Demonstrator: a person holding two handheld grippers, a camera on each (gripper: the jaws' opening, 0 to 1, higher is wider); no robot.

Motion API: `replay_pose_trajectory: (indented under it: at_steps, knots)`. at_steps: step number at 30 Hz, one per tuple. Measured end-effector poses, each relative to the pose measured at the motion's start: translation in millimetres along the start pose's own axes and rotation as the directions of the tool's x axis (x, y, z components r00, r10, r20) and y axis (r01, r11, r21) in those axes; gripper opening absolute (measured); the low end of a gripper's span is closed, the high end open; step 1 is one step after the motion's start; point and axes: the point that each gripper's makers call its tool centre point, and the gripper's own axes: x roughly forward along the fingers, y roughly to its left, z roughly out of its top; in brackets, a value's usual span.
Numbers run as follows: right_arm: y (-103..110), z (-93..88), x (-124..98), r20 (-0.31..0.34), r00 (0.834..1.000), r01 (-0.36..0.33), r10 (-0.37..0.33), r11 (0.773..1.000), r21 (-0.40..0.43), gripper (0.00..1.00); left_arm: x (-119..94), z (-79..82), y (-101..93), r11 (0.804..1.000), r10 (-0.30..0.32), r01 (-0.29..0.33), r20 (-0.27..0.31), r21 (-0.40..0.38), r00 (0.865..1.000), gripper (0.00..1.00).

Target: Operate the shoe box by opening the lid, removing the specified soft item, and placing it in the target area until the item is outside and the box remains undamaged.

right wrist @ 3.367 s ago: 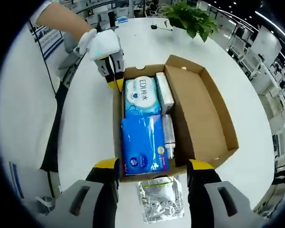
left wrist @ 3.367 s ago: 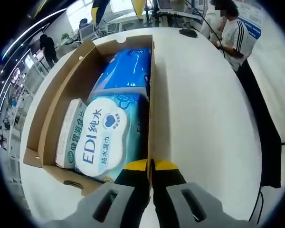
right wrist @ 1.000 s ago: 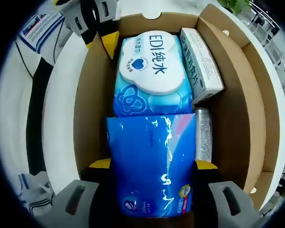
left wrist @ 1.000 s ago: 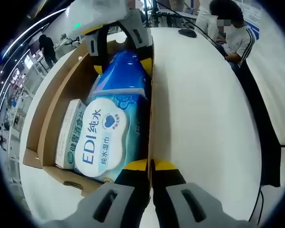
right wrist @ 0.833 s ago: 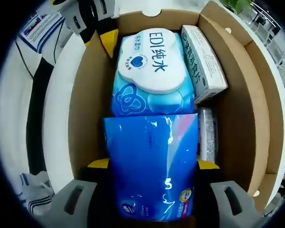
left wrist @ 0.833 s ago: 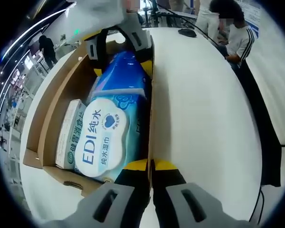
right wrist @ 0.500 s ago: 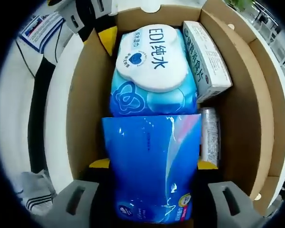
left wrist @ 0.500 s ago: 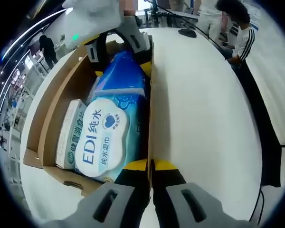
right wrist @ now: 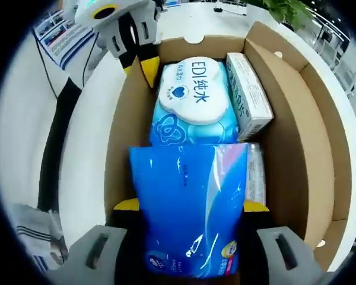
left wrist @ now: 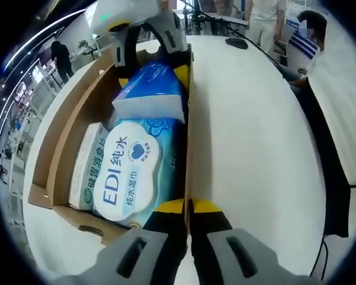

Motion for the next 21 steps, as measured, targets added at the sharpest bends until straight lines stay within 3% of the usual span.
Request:
replay_pose_trajectory:
  at_steps: [3, 5, 12, 16, 19, 21]
  knots:
    - [1, 4.5, -6, 0.05, 0.999, 0.005, -0.003, 0.999, -0.035, 0.6, 0, 0.7, -0.3, 1.0, 0.003, -0.003, -0.001, 0.004, 1.0, 0.0]
    - [4, 4.6, -8, 0.086, 0.996, -0.006, 0.007, 1.0, -0.016, 0.6, 0, 0.3, 0.0, 1.0, 0.001, -0.001, -0.003, 0.001, 1.0, 0.0]
    - [6, 6.5, -6, 0.04, 0.999, 0.006, -0.006, 1.0, -0.015, 0.6, -1, 0.0, -1.2, 1.0, -0.003, 0.003, -0.004, 0.018, 1.0, 0.0]
    - [0, 10.7, -11, 0.004, 0.998, 0.065, -0.065, 0.994, -0.088, 0.6, 0, -0.3, -0.9, 1.0, 0.001, -0.001, -0.006, 0.002, 1.0, 0.0]
    - [5, 14.6, -17, 0.027, 0.998, 0.05, -0.048, 0.997, -0.066, 0.6, 0, -0.7, -1.5, 1.0, 0.0, 0.0, -0.006, 0.012, 1.0, 0.0]
    - [2, 13.9, -17, -0.002, 0.998, 0.068, -0.069, 0.996, -0.054, 0.6, 0, -1.1, -1.5, 1.0, 0.001, -0.001, -0.006, 0.01, 1.0, 0.0]
